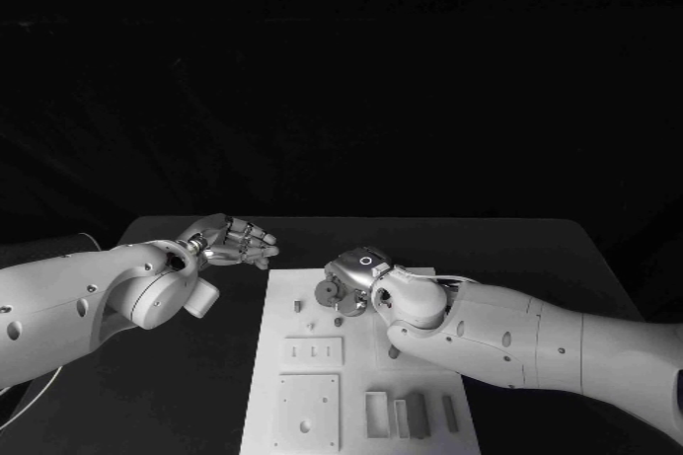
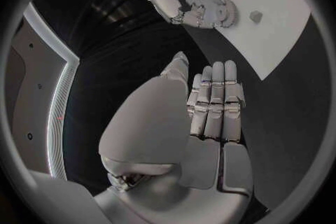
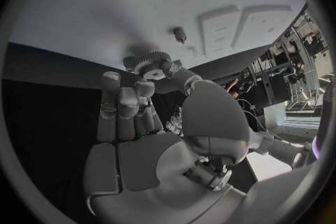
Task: Assemble the parts on the task board
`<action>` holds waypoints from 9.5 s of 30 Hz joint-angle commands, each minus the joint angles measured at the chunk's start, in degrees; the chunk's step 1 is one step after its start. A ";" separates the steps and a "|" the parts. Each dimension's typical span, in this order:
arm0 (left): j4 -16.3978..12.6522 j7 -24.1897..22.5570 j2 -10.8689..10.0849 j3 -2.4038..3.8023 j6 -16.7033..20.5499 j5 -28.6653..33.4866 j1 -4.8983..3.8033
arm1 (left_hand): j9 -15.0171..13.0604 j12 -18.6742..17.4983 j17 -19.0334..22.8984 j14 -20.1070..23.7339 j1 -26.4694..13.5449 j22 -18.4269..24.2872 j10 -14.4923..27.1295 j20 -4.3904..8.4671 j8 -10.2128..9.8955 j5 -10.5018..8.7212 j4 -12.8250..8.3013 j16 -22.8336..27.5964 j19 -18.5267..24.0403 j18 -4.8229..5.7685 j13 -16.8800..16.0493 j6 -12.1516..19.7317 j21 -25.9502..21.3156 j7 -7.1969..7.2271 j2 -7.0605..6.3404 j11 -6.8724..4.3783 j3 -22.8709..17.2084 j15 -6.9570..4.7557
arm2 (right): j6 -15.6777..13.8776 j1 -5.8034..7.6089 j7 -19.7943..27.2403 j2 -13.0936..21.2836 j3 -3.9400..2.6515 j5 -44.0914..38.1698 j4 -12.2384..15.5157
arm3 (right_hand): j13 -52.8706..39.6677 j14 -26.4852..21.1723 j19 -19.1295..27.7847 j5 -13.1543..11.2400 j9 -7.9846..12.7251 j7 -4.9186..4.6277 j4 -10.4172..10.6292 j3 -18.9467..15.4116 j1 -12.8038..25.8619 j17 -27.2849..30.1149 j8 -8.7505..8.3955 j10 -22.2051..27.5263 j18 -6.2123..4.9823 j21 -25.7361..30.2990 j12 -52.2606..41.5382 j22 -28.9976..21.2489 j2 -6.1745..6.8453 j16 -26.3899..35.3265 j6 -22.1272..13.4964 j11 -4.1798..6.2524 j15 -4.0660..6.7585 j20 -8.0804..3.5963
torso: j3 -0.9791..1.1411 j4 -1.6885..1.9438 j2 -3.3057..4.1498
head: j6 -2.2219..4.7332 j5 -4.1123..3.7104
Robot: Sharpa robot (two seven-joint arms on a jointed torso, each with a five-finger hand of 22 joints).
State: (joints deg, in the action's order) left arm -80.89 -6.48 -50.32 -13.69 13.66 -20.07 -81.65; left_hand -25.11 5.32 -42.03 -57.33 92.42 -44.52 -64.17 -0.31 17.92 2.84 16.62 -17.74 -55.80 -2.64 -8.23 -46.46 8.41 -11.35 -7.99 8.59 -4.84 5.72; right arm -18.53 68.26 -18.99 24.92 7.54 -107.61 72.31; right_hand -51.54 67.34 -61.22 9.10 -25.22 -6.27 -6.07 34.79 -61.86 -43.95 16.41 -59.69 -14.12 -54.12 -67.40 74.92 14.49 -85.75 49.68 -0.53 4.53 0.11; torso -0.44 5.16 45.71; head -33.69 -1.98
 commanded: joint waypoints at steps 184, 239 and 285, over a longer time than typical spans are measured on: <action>-0.33 -0.39 -0.54 0.03 -0.12 -0.22 -0.12 | -0.16 -0.74 -0.59 -0.41 -0.23 -0.23 0.54 0.18 -0.56 0.00 -0.02 0.87 -0.39 -0.76 -0.15 0.90 -0.43 -0.11 -0.48 0.18 -0.61 0.09 | 1.52 -0.31 2.06 -0.49 0.33 4.02 -2.34 | 0.73 0.34 0.44 -0.33 0.75 -1.37 -1.72 -1.51 -0.85 -0.23 1.87 2.37 -0.88 0.01 -0.81 0.95 -2.30 0.17 3.76 -0.77 0.08 0.06 | 0.04 0.15 -0.06 | -0.20 -0.40; 2.82 -2.34 -1.08 0.04 -0.84 -0.08 0.56 | -0.74 -0.60 -1.02 -0.47 -0.09 -0.40 -0.02 0.17 0.57 0.00 -0.07 1.36 -0.35 -0.76 -0.41 -1.14 -0.64 1.82 0.39 -0.07 -0.73 0.12 | 2.79 2.64 33.09 20.79 -2.01 34.09 -4.35 | 6.77 -4.14 4.06 -1.01 1.93 -2.86 -7.85 -1.18 -4.08 0.41 0.44 4.98 -0.88 2.78 5.52 0.86 -3.03 2.77 0.11 -2.18 -1.15 2.34 | 1.68 -2.19 -0.55 | 1.55 0.43; 3.01 -1.94 -1.24 0.04 -1.16 -0.09 1.14 | -0.52 -0.80 -1.29 -0.61 -0.25 -0.52 0.10 0.17 0.04 0.00 -0.01 1.57 -0.44 -0.76 -0.43 -0.51 -0.71 0.90 0.17 0.01 -0.29 0.10 | 1.04 -1.91 31.55 18.85 -1.31 27.36 -7.41 | 7.46 -4.31 3.78 -0.99 2.37 -3.32 -6.33 -1.07 -2.41 0.08 0.07 4.84 -0.88 2.50 4.59 1.02 -2.45 2.02 -1.06 -2.61 -1.57 2.54 | 1.01 -1.84 -0.72 | -0.03 0.61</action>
State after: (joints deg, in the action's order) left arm -77.76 -7.91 -51.60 -13.69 13.30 -20.16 -80.49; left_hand -25.70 4.87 -43.25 -57.54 92.43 -44.95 -63.97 -0.10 18.14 2.84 16.42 -16.38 -56.02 -2.65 -8.60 -47.17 7.96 -10.22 -7.99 8.78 -5.29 5.93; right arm -17.10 66.39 12.79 43.91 6.23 -79.62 64.99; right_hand -44.13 63.12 -57.41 8.21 -22.91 -8.29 -12.59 33.72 -64.52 -43.82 16.59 -58.35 -15.04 -51.68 -62.62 74.92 12.18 -83.51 47.62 -1.24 3.23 2.67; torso 0.58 3.27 45.02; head -33.62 -1.35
